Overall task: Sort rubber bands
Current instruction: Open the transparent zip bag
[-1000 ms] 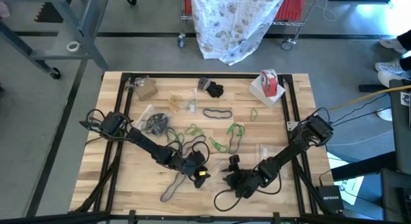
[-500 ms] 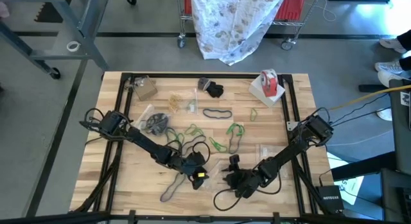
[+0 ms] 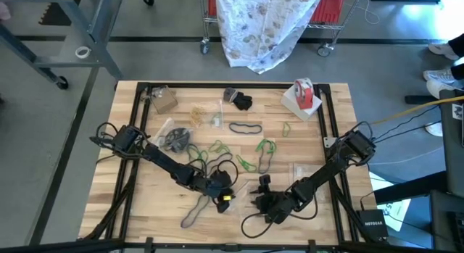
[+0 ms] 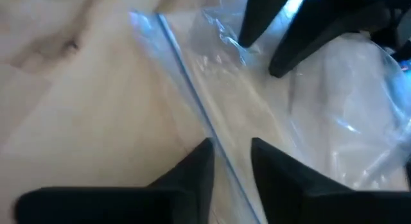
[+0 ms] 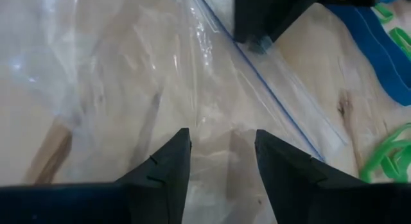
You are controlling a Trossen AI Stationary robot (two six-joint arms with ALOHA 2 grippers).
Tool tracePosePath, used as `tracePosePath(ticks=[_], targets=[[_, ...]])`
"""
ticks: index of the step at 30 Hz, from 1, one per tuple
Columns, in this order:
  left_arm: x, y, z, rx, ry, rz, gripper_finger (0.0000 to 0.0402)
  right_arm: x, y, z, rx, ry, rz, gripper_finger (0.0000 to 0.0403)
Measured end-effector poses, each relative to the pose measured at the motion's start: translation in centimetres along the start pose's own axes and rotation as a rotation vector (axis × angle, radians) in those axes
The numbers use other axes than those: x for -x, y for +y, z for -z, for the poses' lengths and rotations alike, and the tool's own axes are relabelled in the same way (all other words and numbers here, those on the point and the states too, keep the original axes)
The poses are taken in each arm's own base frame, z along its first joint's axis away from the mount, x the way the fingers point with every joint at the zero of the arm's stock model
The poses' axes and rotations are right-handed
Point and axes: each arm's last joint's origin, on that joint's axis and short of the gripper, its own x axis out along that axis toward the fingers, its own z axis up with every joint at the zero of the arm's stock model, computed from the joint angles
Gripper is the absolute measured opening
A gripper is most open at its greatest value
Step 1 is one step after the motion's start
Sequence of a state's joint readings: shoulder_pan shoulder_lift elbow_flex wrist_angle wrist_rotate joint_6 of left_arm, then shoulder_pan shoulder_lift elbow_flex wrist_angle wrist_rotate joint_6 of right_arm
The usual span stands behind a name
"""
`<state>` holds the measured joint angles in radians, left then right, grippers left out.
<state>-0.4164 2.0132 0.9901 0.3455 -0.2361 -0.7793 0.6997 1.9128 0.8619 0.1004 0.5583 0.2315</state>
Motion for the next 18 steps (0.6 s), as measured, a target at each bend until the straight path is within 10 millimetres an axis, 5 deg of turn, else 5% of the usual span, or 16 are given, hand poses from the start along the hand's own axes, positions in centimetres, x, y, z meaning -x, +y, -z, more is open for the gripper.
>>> tracePosePath(ticks=[3, 8, 14, 18], targets=[[0.0, 0.2, 0.1, -0.049, -0.022, -0.054, 0.0017, 0.0, 0.0, 0.0, -0.064, -0.003, -0.001, 0.0169], [0.2, 0.2, 0.1, -0.125, -0.016, -0.061, 0.0001, 1.2, -0.6, -0.6, -0.191, 0.007, -0.026, 0.0169], [2.3, -2.2, -2.1, -0.304, -0.031, -0.062, 0.0, 7.3, -3.3, -4.7, -0.273, -0.001, -0.093, 0.0169], [4.0, -5.2, -3.7, -0.579, -0.082, -0.085, 0.0, 11.6, -5.8, -7.5, -0.33, -0.089, -0.105, 0.0169]])
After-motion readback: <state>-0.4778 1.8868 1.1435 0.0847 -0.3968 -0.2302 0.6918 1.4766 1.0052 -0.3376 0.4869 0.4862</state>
